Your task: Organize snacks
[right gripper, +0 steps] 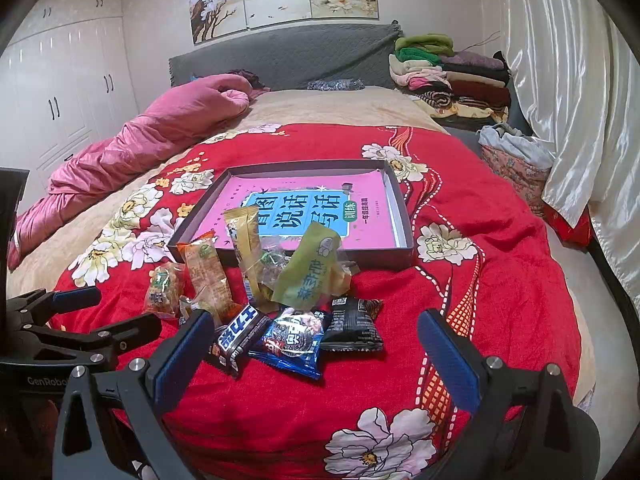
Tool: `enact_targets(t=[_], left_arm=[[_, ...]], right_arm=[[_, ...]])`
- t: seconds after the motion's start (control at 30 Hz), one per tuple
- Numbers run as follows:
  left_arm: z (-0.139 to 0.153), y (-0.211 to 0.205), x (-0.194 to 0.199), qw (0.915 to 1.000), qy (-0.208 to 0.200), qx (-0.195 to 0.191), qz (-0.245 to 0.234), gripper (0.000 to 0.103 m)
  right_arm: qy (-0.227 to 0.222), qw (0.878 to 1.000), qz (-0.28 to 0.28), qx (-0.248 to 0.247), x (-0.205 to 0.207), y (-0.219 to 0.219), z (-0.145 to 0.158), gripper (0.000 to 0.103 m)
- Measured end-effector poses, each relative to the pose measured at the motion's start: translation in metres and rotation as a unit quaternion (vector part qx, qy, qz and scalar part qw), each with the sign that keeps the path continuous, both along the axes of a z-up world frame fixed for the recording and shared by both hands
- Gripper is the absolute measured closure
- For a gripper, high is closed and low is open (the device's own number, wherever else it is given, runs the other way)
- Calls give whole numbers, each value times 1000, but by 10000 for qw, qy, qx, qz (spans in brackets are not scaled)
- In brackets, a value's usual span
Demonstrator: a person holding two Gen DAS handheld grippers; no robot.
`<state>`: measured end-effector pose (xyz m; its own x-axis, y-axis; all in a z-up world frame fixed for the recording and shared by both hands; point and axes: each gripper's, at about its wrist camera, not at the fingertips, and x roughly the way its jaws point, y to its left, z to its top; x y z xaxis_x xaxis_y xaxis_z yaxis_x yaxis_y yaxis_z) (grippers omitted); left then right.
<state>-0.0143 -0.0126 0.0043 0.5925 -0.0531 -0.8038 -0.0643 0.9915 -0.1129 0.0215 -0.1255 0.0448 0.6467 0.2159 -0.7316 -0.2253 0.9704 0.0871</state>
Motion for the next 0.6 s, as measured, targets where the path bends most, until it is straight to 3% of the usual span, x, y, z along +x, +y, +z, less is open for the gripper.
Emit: enact_targets(t=[0.6], left_arm=[[-2,1,1,10000,39,-19,14,1]], right_arm=[[13,10000,-6,1,0,0,-1,0]])
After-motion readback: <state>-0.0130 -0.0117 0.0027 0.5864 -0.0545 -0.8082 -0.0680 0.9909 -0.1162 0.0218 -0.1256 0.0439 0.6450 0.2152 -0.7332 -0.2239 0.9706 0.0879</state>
